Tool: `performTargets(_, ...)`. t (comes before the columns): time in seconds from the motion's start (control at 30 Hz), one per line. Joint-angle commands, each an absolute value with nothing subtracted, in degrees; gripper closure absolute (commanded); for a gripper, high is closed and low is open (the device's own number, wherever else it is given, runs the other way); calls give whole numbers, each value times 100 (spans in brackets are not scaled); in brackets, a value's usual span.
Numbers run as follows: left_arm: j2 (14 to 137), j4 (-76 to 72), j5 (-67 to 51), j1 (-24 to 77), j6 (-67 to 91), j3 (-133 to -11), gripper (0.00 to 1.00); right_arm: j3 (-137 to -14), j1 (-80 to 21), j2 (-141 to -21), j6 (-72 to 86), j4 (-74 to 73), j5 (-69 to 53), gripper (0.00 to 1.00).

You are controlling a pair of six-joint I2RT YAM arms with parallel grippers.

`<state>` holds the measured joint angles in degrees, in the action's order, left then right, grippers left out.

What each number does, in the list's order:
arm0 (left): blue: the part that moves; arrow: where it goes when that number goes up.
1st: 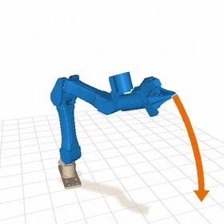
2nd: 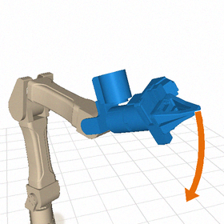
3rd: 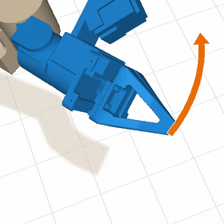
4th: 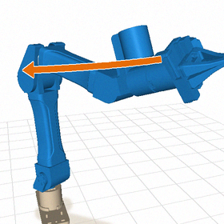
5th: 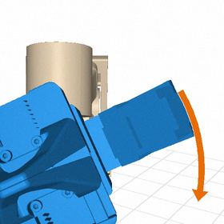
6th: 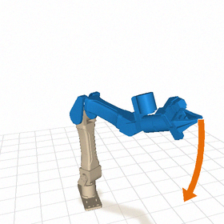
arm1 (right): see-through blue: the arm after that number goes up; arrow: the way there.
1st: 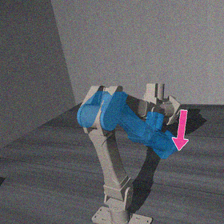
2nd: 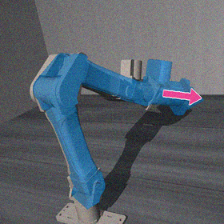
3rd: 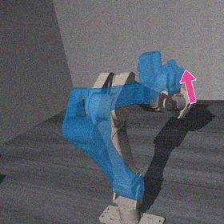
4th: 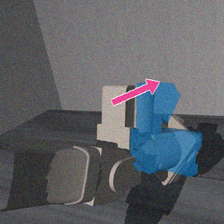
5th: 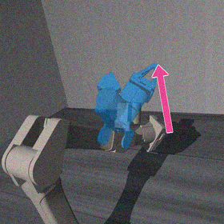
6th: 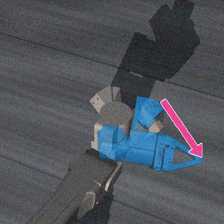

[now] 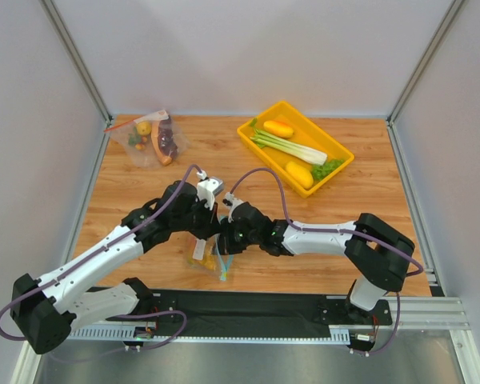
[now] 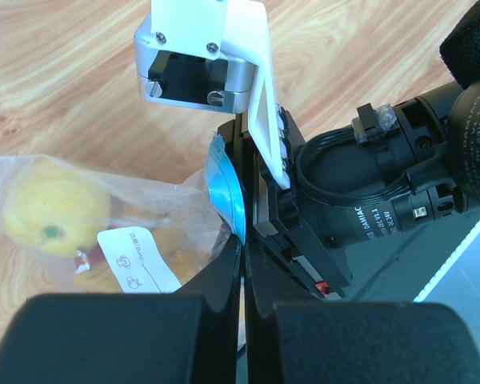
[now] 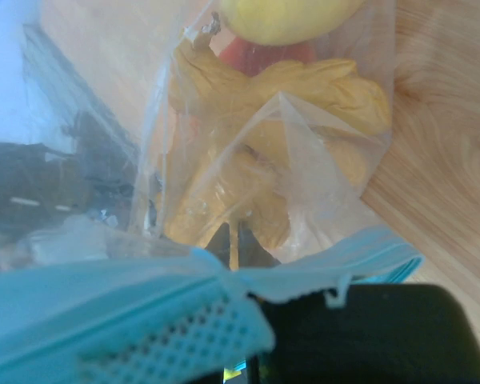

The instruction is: Open the zip-top bag and remove the fake food

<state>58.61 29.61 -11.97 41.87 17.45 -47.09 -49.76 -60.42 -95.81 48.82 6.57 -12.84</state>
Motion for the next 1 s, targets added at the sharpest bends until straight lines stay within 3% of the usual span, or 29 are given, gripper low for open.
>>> performTargets(0.0,5704,2355,-1380,4298,1696,-4904,100,-5019,-6196,-9062,4456,722,-1073,92)
performTargets(0.13,5573,2434,-1082,4298,1696,-4896,100,-4931,-6170,-8912,4368,537,-906,93)
performTargets(0.23,5493,2443,-1002,4298,1714,-4817,79,-4861,-6074,-8877,4359,536,-861,93)
performTargets(0.27,5432,2443,-967,4298,1714,-4782,61,-4817,-6056,-8868,4359,536,-861,93)
performTargets(0.43,5247,2461,-748,4307,1775,-4615,44,-4737,-5924,-8859,4351,571,-861,93)
performTargets(0.5,5142,2443,-677,4298,1802,-4562,16,-4720,-5880,-8859,4342,571,-870,93)
performTargets(0.53,5107,2435,-572,4298,1819,-4492,12,-4711,-5862,-8859,4333,571,-861,93)
performTargets(0.73,4808,2417,-115,4307,2179,-4009,9,-4650,-5783,-8851,4342,571,-861,93)
performTargets(0.97,4255,2136,-18,4307,2566,-3288,17,-4588,-5695,-8763,4351,563,-879,92)
